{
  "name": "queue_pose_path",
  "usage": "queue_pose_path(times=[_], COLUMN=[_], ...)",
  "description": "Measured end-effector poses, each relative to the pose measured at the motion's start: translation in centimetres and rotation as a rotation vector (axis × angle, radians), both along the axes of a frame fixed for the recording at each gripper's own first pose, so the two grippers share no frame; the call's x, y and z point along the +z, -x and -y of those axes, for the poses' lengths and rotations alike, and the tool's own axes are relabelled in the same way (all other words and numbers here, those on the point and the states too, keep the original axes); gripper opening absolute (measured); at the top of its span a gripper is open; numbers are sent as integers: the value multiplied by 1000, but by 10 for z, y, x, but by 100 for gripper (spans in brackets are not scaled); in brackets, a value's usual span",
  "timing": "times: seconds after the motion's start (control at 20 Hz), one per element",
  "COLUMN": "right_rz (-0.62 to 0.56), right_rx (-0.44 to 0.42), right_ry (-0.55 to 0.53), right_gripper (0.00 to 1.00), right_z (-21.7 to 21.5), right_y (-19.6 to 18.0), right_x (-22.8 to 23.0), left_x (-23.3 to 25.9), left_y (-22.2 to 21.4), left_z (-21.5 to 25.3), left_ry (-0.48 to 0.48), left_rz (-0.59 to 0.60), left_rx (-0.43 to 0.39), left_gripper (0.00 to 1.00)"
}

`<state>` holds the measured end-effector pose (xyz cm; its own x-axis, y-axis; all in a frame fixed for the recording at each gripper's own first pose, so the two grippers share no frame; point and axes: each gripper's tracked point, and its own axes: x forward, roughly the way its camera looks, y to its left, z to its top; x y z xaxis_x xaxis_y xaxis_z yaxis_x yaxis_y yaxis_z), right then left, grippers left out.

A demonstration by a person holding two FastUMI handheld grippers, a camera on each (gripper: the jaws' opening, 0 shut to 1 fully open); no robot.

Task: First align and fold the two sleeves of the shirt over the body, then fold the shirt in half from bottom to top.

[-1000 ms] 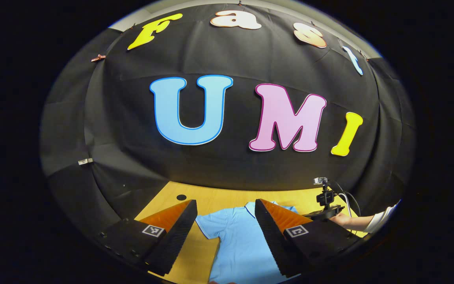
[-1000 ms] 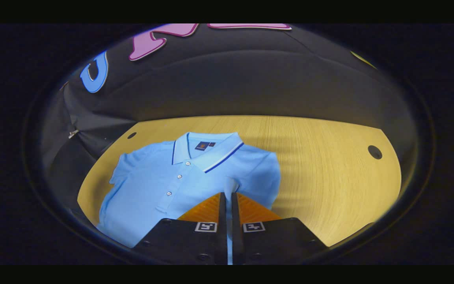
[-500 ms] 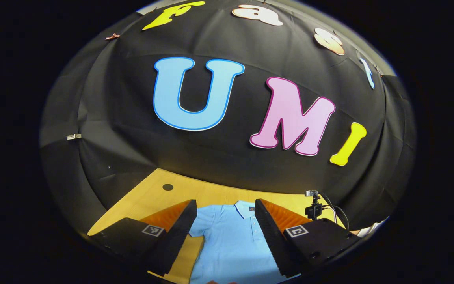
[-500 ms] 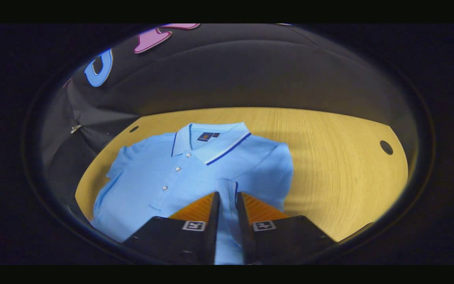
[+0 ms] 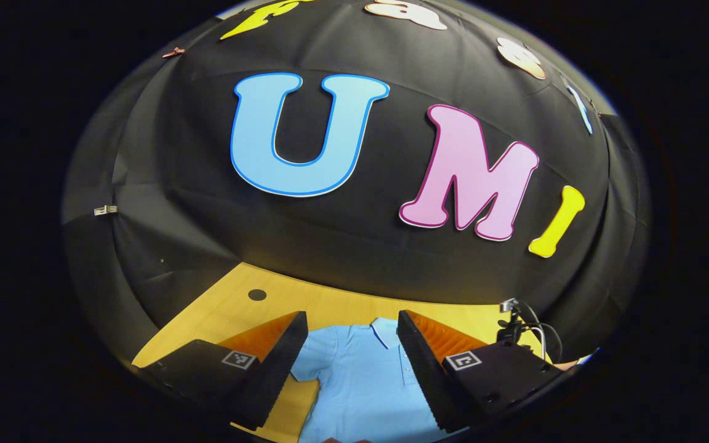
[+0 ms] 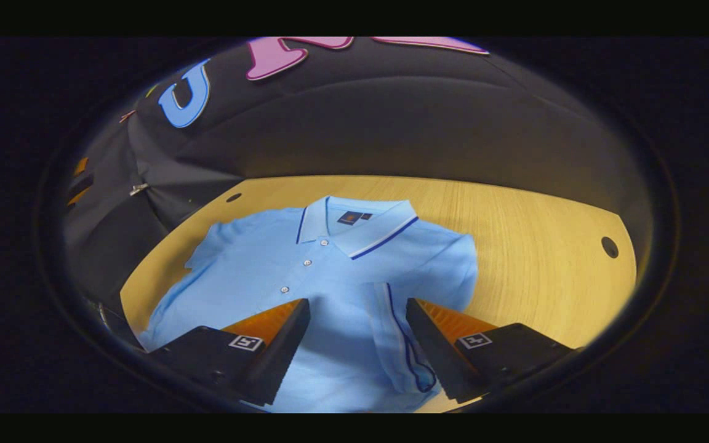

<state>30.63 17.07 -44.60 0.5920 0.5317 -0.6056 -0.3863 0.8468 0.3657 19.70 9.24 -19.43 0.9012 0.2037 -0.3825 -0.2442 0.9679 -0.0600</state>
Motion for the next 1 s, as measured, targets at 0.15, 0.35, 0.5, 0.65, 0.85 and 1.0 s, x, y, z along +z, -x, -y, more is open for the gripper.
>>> queue_pose_path(times=[0.15,0.35,0.5,0.65,0.85,1.0], right_rz=[27,47,42,45,41,48], right_rx=[-53,-104,-135,-159,-186,-189], right_ry=[-25,-21,-15,-9,-9,-5], right_gripper=[98,98,98,98,98,98], right_z=[18,50,71,88,102,109], right_y=[-7,-11,-9,-9,-7,-6], right_x=[14,21,20,20,20,22], left_x=[-23,-62,-89,-115,-157,-182], left_y=[-21,-42,-51,-61,-68,-74], left_z=[-13,-36,-60,-79,-101,-110], left_ry=[9,17,7,10,27,43], left_rz=[-32,-99,-156,-195,-266,-307], left_rx=[28,58,99,124,158,172], left_gripper=[96,96,96,96,96,96])
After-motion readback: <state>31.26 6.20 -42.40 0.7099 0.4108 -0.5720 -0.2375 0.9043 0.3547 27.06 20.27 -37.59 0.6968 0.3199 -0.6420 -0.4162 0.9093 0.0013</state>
